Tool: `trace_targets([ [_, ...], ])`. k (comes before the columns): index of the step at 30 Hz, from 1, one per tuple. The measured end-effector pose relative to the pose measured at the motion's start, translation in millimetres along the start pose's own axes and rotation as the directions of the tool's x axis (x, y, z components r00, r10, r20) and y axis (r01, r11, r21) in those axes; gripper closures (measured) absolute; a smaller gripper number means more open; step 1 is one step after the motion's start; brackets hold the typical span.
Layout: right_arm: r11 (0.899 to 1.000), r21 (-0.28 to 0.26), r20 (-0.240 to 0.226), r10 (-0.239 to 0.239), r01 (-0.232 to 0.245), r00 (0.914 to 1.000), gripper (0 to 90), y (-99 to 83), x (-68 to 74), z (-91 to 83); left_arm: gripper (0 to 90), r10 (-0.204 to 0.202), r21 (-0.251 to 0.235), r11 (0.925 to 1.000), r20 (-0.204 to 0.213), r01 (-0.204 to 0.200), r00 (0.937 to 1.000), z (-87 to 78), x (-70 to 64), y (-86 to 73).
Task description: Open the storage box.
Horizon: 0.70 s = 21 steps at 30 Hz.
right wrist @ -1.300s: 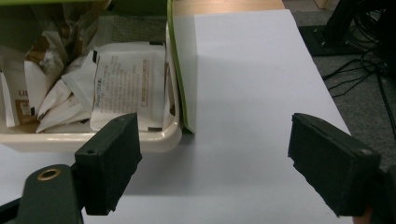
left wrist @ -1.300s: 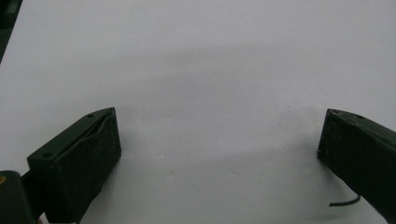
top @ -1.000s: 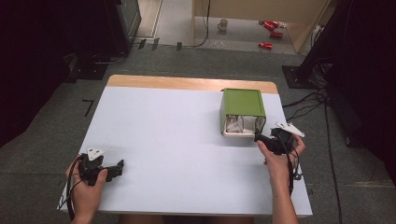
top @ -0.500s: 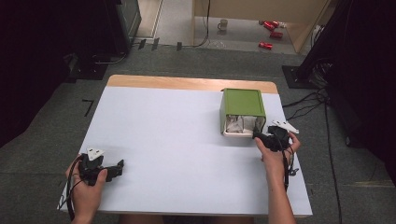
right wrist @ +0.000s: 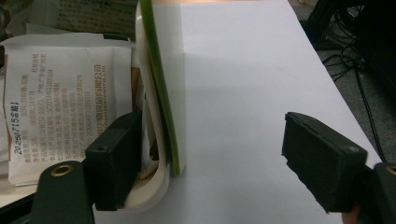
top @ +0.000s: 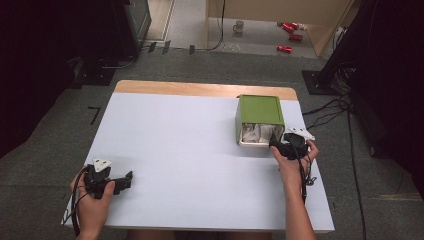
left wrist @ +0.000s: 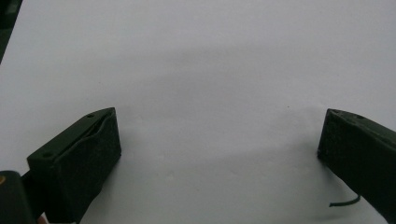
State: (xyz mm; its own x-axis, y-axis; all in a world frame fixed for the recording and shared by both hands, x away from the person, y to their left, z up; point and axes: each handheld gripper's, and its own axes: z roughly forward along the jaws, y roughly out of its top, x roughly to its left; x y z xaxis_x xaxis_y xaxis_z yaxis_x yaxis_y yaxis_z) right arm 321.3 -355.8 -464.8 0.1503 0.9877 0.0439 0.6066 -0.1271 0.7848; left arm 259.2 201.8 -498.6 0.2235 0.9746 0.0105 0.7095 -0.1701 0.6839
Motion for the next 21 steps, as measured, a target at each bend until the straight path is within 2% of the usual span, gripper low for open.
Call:
trace_targets([
  [8,1.000,-0.007,-0.007,-0.005,0.005,1.0000,23.8,-3.9,0.0,-4.1,0.0,0.000,0.000,1.0000,0.000,0.000,1.0000,0.0,0.0,0.0],
  [21,1.000,0.010,-0.025,-0.024,0.025,0.9994,23.6,-17.5,-4.3,-15.4,0.0,0.001,0.000,1.0000,0.000,-0.001,1.0000,0.0,0.0,0.0],
])
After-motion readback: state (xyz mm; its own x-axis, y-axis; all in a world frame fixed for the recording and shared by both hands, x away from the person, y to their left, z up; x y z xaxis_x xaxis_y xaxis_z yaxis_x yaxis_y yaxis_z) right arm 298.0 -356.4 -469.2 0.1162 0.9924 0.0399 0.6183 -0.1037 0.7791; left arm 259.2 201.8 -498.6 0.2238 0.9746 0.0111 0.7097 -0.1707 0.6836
